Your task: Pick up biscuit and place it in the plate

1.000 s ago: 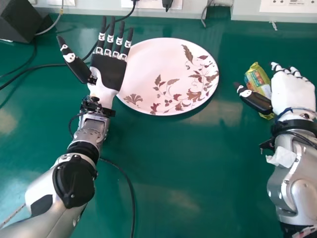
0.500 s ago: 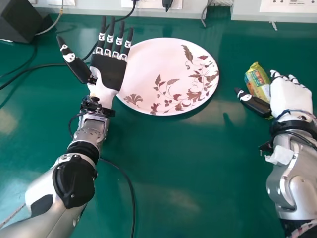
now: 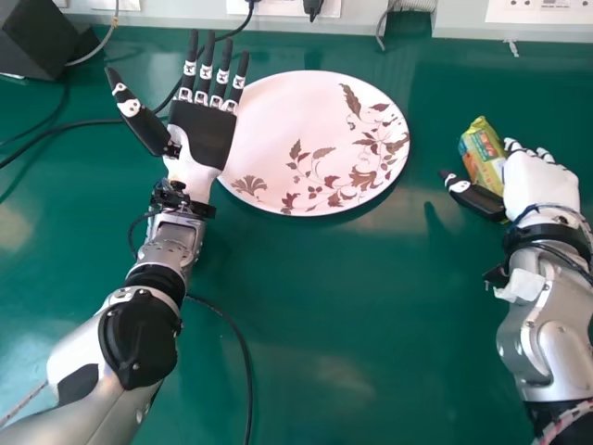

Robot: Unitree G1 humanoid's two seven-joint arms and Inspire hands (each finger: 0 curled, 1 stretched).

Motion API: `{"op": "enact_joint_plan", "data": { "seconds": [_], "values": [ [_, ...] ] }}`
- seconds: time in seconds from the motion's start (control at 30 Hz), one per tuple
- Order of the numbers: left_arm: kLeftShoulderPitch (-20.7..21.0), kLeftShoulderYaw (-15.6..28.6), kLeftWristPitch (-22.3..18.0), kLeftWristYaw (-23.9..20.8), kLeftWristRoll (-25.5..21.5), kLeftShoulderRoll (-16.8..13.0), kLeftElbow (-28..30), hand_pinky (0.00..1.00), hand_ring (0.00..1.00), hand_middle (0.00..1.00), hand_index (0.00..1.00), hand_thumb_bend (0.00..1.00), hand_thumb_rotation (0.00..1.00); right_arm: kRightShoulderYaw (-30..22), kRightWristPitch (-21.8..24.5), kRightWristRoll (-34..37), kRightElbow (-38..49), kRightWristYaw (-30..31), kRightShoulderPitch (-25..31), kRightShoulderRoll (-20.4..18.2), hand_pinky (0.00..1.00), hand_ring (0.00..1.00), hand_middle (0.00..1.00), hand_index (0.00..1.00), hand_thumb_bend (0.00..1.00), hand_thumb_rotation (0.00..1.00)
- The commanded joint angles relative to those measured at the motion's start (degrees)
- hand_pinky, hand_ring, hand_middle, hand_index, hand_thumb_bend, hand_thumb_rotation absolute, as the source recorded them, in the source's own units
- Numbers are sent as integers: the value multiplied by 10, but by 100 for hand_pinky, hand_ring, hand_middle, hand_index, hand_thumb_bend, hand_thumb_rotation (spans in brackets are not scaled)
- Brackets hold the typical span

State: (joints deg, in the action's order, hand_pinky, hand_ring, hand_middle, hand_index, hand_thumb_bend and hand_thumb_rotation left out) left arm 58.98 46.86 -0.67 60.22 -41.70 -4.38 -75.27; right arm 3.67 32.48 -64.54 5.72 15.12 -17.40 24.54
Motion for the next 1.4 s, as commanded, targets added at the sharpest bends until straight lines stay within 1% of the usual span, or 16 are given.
{"op": "enact_joint_plan", "data": {
  "seconds": [0.0,0.07,0.13,0.27,0.43,0.5,0.73,0.87,0.97,1.2,1.37],
  "values": [
    [-12,1,1,5,-3,2,-1,97,94,98,99,100,36,8,8,6,-8,3,-2,5,88,91,91,98,92,50],
    [-11,3,5,4,-5,2,-1,96,94,98,98,100,35,11,12,4,-13,1,-4,7,87,91,91,98,93,50],
    [-11,4,7,5,-7,2,-1,93,93,97,98,100,36,16,18,-2,-18,-4,-5,8,87,91,91,98,93,48],
    [-11,5,10,6,-8,1,-1,91,91,96,97,100,33,21,34,-3,-29,-27,-8,0,88,91,90,98,93,46],
    [-12,4,5,7,-6,2,0,87,90,96,97,100,31,31,59,-6,-49,-51,-15,-8,86,90,90,98,92,48],
    [-11,6,10,8,-8,2,-1,86,89,95,97,100,31,33,68,-5,-54,-61,-19,-11,86,90,90,98,92,46],
    [-11,10,27,11,-13,0,-2,84,88,94,97,100,30,43,106,-7,-75,-88,-34,-22,85,90,90,98,92,43],
    [-10,10,32,12,-16,-2,-2,80,86,94,96,100,28,49,120,-7,-86,-107,-40,-26,84,91,91,98,93,41],
    [-11,9,33,11,-16,-3,-2,78,85,93,96,100,28,53,129,-5,-91,-116,-42,-27,82,90,90,98,92,42],
    [-11,9,38,5,-21,-3,-1,79,85,93,96,100,27,58,135,3,-90,-126,-43,-26,80,87,89,98,93,41],
    [-11,8,39,5,-21,-3,-1,82,86,94,96,100,27,60,121,13,-86,-115,-42,-15,80,88,89,99,93,39]
  ]
}}
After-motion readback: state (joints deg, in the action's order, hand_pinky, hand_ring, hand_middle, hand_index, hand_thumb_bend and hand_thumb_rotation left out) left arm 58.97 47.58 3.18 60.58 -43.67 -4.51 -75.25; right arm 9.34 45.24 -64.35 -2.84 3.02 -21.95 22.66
